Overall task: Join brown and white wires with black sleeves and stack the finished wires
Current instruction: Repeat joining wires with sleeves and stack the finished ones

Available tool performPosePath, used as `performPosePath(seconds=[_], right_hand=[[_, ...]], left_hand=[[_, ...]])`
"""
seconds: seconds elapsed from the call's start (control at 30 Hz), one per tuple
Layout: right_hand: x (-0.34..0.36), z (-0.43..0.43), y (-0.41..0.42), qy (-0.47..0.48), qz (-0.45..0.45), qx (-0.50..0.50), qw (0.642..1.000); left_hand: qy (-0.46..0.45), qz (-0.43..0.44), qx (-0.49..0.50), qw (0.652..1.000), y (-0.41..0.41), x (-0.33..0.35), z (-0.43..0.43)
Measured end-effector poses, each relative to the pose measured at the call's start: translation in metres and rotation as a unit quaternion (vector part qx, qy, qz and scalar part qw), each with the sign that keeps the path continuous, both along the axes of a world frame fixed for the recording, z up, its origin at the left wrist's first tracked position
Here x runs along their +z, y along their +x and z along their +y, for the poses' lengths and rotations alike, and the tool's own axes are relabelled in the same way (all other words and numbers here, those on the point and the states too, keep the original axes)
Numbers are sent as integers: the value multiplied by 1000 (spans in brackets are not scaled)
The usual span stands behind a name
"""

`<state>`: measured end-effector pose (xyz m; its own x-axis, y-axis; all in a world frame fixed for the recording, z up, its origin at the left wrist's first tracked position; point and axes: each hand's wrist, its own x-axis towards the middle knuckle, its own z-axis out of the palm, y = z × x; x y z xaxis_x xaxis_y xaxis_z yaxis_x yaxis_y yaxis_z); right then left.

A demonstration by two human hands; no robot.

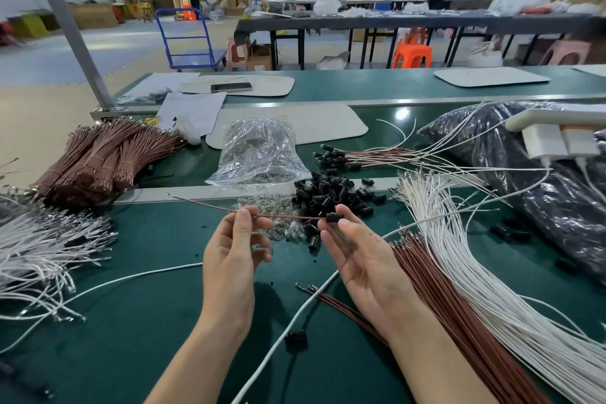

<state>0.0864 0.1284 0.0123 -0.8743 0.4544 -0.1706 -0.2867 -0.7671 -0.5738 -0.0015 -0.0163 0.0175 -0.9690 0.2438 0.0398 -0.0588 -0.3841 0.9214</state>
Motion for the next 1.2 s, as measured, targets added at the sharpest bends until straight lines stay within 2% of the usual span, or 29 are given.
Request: performPosePath(seconds=[0.67,1.03,1.2], right_hand=[[1,-9,0,12,9,45,999],[-1,-11,-2,57,-8,51,997],[-1,-12,-3,87,-17,36,995]], left_hand=[[30,-85,-47,995,2,0,3],[38,-98,-89,990,5,-2,5],[37,-76,-93,992,7,-3,6]])
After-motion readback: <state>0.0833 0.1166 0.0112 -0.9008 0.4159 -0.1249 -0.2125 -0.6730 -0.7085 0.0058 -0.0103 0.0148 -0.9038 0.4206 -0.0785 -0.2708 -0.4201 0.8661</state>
